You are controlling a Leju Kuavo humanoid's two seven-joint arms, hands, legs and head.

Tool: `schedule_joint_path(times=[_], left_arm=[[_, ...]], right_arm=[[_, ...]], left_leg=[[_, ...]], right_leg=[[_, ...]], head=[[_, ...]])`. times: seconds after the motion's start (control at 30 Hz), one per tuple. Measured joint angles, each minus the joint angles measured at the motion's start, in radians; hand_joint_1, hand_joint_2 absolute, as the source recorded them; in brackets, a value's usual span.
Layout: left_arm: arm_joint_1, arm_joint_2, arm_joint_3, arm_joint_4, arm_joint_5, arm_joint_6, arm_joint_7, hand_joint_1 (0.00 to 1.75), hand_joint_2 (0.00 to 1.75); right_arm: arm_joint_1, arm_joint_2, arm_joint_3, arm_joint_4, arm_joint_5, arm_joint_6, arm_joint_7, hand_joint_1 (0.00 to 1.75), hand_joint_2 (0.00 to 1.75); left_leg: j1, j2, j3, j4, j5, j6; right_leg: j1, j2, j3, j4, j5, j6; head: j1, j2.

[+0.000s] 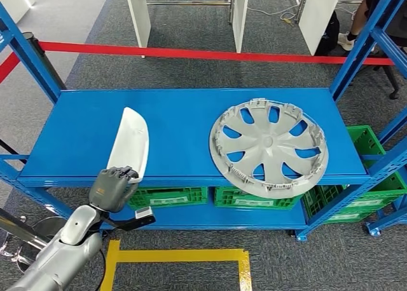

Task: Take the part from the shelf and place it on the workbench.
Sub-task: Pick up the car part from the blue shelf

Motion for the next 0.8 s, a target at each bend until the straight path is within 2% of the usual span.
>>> schedule_joint_path(times=[0.33,0.6,0.8], left_arm=[[0.023,0.000,0.062,-0.063,-0.072,0.006,-0.003,1.75,1.75],[0.086,-0.001,0.175,-0.280,-0.234,0.007,-0.040,1.75,1.75],[0.116,-0.002,0.228,-0.412,-0.267,0.007,-0.053,1.75,1.75]], right_arm=[[0.000,0.000,0.000,0.000,-0.006,-0.002,-0.007,0.00,0.00],[0.001,0.000,0.000,-0.004,-0.009,-0.006,-0.018,0.00,0.00],[0.000,0.000,0.000,-0.008,-0.011,-0.006,-0.019,0.00,0.00]], left_leg=[[0.000,0.000,0.000,0.000,0.000,0.000],[0.000,0.000,0.000,0.000,0.000,0.000],[0.000,0.000,0.000,0.000,0.000,0.000]], right_leg=[[0.000,0.000,0.000,0.000,0.000,0.000],[0.000,0.000,0.000,0.000,0.000,0.000],[0.000,0.000,0.000,0.000,0.000,0.000]], head=[[0.000,0.000],[0.000,0.000],[0.000,0.000]])
